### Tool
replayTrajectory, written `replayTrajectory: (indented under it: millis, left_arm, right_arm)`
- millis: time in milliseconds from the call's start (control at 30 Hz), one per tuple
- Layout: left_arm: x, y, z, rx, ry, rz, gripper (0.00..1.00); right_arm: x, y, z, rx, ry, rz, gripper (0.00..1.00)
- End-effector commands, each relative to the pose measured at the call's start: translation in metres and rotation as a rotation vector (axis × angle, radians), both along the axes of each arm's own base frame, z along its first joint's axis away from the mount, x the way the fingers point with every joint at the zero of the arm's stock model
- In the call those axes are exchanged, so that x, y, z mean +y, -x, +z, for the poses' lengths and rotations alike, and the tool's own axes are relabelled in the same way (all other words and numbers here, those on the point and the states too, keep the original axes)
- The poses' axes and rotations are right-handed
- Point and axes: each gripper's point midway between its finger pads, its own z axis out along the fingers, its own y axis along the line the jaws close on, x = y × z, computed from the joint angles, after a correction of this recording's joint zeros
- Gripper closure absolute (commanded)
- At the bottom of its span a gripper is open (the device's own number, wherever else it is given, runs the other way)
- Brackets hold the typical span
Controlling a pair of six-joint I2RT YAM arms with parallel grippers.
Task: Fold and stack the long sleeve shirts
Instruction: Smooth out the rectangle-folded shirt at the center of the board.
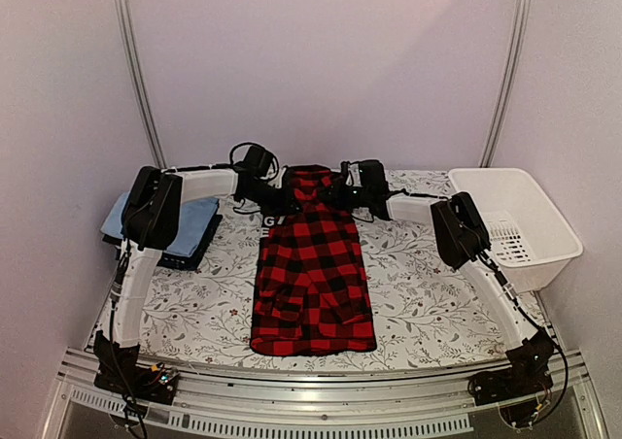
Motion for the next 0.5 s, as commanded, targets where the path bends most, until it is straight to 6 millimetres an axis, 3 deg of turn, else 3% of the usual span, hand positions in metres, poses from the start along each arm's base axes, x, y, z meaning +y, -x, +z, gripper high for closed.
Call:
replayTrajectory:
  millis: [0, 100, 233, 467]
  left_arm:
    - [0.012, 0.007, -0.027, 0.062, -0.054, 0.018, 0.8]
    - [0.01, 0.011, -0.029, 0.072, -0.037, 0.007, 0.82]
    - [0.006, 0.013, -0.025, 0.08, -0.013, 0.0, 0.99]
    - [0.011, 0.013, -0.006, 0.065, 0.005, 0.041, 1.0]
  right_arm:
    - [-0.008, -0.009, 0.003, 0.01, -0.062, -0.018, 0.86]
    - [-0.01, -0.011, 0.002, 0.02, -0.071, -0.026, 0.85]
    - [-0.012, -0.011, -0.002, 0.035, -0.083, -0.03, 0.85]
    - [-0.01, -0.009, -0.008, 0.054, -0.09, -0.021, 0.85]
